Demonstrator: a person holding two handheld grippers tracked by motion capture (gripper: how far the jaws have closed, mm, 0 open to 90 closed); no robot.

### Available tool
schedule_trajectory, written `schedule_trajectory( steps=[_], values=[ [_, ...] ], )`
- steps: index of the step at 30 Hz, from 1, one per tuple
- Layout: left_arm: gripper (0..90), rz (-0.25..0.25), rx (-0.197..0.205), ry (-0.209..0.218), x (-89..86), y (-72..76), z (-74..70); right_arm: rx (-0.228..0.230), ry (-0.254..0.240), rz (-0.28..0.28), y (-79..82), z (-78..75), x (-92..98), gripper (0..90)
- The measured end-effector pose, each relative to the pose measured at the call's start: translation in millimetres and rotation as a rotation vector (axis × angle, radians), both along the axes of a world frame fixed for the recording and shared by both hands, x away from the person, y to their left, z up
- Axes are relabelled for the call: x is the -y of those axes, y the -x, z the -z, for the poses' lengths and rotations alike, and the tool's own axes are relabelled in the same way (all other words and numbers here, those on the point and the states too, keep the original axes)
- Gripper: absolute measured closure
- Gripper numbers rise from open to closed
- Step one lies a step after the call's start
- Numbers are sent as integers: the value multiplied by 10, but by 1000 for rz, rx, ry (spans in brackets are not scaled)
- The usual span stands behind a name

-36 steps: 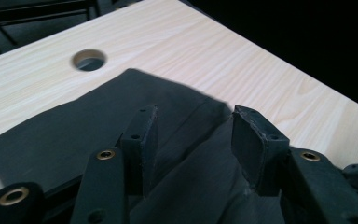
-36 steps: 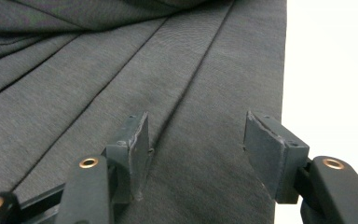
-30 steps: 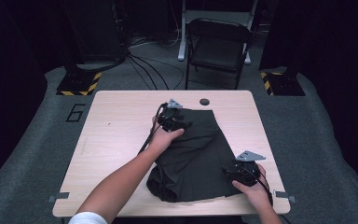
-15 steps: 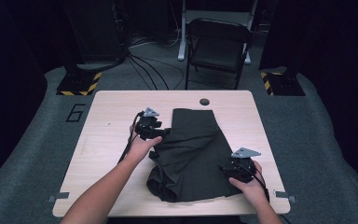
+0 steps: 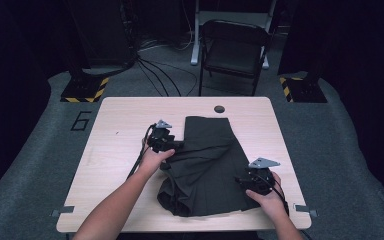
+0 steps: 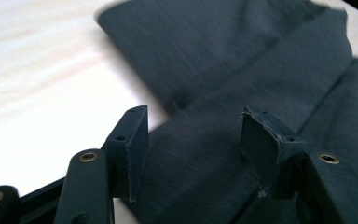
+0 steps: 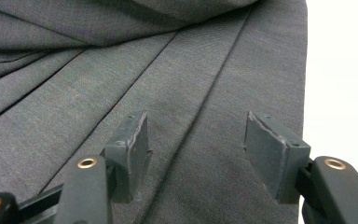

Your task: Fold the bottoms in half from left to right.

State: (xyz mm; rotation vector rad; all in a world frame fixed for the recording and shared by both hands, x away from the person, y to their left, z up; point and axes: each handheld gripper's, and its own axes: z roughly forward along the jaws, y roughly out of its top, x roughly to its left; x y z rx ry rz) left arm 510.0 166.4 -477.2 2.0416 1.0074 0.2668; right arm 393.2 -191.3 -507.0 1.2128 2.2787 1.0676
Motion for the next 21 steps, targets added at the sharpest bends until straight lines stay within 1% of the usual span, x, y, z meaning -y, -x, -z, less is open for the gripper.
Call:
schedule_trajectory(
  steps=[1, 4, 5, 6, 7, 10, 12, 13, 14, 15, 16, 17, 18, 19, 20, 21],
  values=[
    [424, 2, 4, -8, 21, 9, 25, -2, -4, -2, 2, -1, -1, 394],
    [427, 22, -6, -11, 16, 9, 76, 1, 1, -2, 1, -2, -2, 394],
    [430, 22, -6, -11, 16, 9, 76, 1, 1, -2, 1, -2, -2, 394],
    [430, 11, -9, -1, 21, 17, 91, 1, 1, -3, 0, -1, -3, 394],
    [433, 21, -15, -10, 7, 12, 107, -4, 3, -6, 0, -3, -2, 394],
    [442, 13, -25, -20, -2, 7, 169, -2, 4, -4, -4, 4, -9, 394],
    [483, 18, -37, -39, 6, -2, 225, -6, 6, -4, -6, 8, -12, 393],
    [508, 18, -37, -39, 6, -2, 225, -6, 6, -4, -6, 8, -12, 393],
    [508, 29, -45, -35, 10, -4, 239, -6, 3, 1, -3, 10, -14, 393],
    [598, 40, -42, -37, 32, 12, 255, -8, 7, -3, -5, 9, -8, 393],
    [629, 52, -40, -45, 38, 16, 256, -10, 8, -4, -6, 9, -5, 393],
    [666, 52, -40, -45, 38, 16, 256, -10, 8, -4, -6, 9, -5, 393],
    [666, 55, -40, -44, 51, 25, 260, -10, 9, -3, -9, 11, 0, 392],
    [733, 67, -49, -42, 55, 30, 257, -12, 6, -2, -13, 15, 4, 392],
    [803, 71, -48, -41, 61, 35, 253, -11, 8, 1, -14, 20, 7, 392],
    [844, 74, -47, -43, 66, 40, 248, -10, 6, -2, -18, 24, 10, 392]
  ],
)
